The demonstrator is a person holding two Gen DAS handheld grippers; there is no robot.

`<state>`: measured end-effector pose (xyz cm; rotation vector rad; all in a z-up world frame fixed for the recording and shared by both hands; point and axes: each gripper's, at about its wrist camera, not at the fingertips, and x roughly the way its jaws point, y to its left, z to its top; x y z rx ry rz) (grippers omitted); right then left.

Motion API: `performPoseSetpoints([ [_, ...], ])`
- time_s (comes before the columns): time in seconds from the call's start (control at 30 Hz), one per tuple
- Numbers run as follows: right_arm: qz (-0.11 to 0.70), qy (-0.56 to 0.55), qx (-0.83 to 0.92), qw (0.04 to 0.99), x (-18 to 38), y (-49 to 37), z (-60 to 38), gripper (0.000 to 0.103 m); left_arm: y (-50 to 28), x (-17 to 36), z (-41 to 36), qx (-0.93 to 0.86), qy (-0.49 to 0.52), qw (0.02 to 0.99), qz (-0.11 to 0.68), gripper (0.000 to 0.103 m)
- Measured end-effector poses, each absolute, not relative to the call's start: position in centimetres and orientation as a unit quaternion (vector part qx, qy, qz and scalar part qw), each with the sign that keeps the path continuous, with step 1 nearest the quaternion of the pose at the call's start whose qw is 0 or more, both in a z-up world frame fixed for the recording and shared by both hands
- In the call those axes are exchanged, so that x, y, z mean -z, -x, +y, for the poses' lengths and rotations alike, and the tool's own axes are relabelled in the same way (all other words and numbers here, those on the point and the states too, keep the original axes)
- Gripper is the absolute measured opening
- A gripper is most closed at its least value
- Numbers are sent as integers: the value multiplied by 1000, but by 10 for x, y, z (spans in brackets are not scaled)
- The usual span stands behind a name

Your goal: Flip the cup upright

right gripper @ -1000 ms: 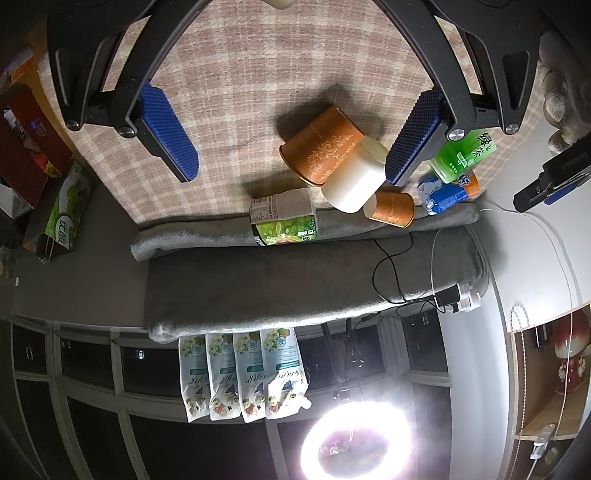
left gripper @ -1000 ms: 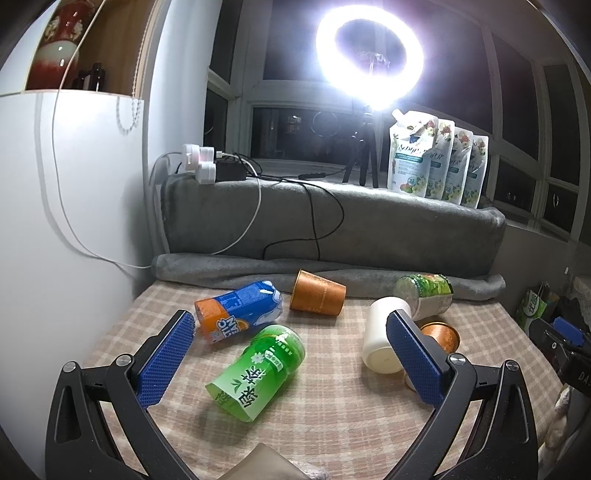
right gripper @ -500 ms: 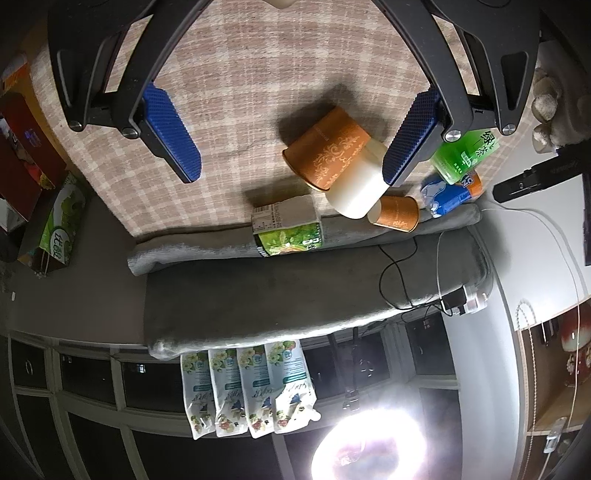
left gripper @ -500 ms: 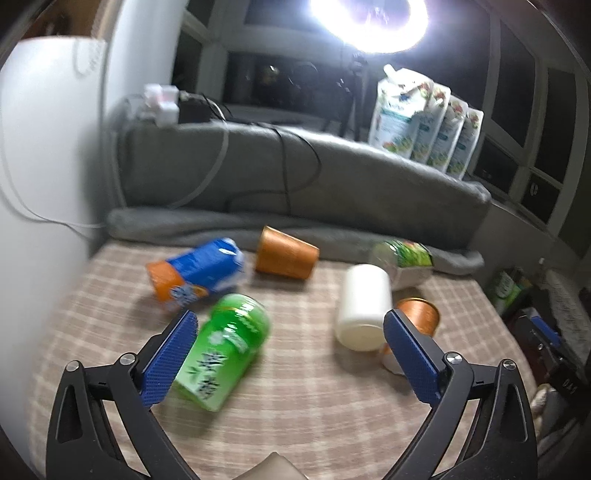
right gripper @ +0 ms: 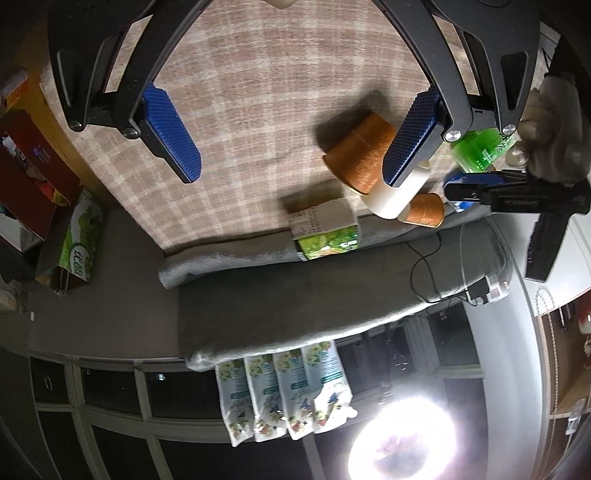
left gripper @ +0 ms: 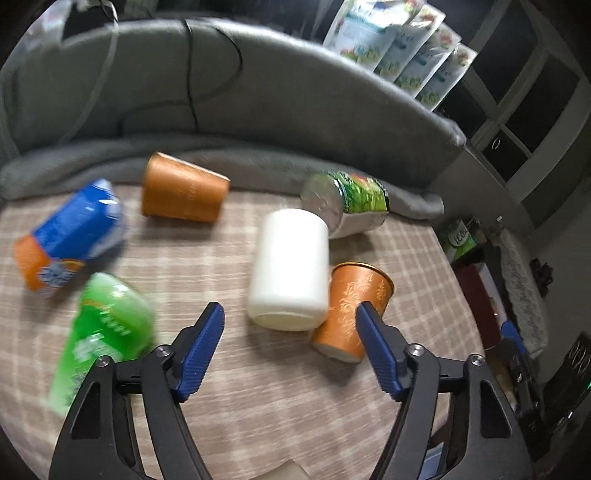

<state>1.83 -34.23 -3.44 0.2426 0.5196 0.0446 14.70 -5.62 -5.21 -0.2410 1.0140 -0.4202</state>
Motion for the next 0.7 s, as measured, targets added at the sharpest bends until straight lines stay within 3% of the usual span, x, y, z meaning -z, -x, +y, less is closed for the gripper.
performPoseSetpoints([
  [0.37, 268, -143, 8, 953, 50, -14, -377, 101, -202, 73, -85, 211, 127, 804, 542, 69],
  [0.7, 273, -160, 17, 948, 60, -12, -391, 101, -224, 85, -103, 195, 71, 804, 557, 69],
])
